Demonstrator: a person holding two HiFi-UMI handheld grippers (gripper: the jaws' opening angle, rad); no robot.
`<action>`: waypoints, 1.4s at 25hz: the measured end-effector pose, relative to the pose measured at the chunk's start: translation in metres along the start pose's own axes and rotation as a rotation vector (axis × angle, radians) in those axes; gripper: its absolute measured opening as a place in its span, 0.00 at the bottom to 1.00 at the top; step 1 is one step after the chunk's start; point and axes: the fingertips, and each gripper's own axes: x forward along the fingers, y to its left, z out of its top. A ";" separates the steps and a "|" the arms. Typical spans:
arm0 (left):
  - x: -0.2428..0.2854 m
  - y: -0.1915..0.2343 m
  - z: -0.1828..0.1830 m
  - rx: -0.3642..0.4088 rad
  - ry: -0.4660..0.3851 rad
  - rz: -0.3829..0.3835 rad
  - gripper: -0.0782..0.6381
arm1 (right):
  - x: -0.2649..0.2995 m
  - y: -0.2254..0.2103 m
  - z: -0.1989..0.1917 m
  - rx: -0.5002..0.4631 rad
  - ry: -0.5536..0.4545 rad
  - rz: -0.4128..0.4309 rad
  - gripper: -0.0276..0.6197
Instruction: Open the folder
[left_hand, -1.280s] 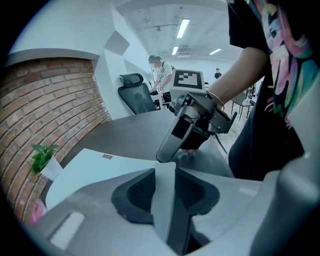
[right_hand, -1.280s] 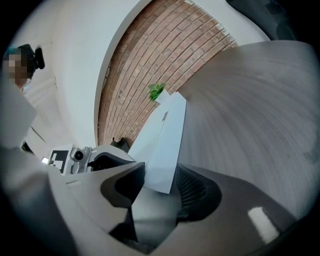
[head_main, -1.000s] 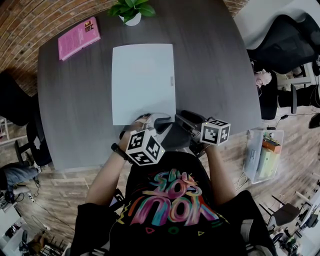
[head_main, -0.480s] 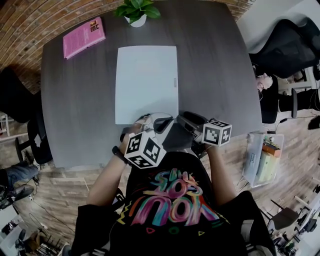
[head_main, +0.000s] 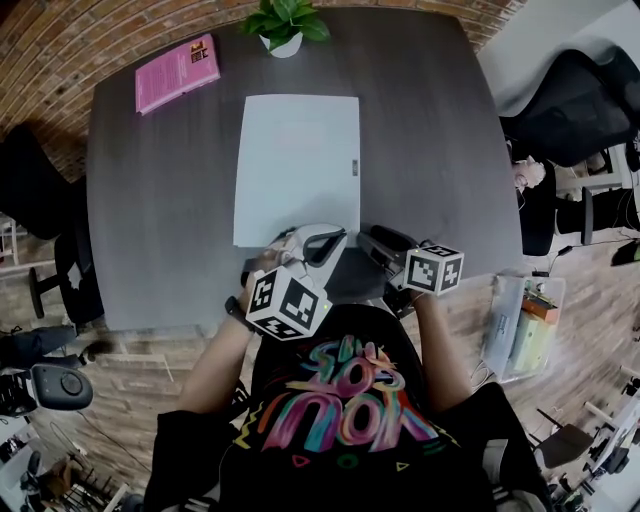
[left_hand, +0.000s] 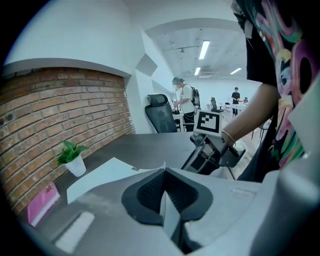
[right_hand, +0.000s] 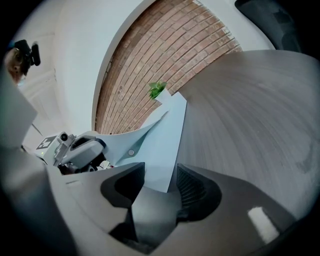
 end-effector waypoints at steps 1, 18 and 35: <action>-0.001 0.001 0.000 -0.003 -0.002 0.005 0.11 | 0.000 0.000 0.000 0.000 0.000 -0.002 0.36; -0.031 0.024 0.028 -0.058 -0.102 0.089 0.11 | 0.001 0.001 -0.001 0.002 0.008 -0.009 0.36; -0.163 0.090 0.030 -0.323 -0.305 0.459 0.11 | 0.001 0.001 0.000 -0.022 0.032 -0.019 0.36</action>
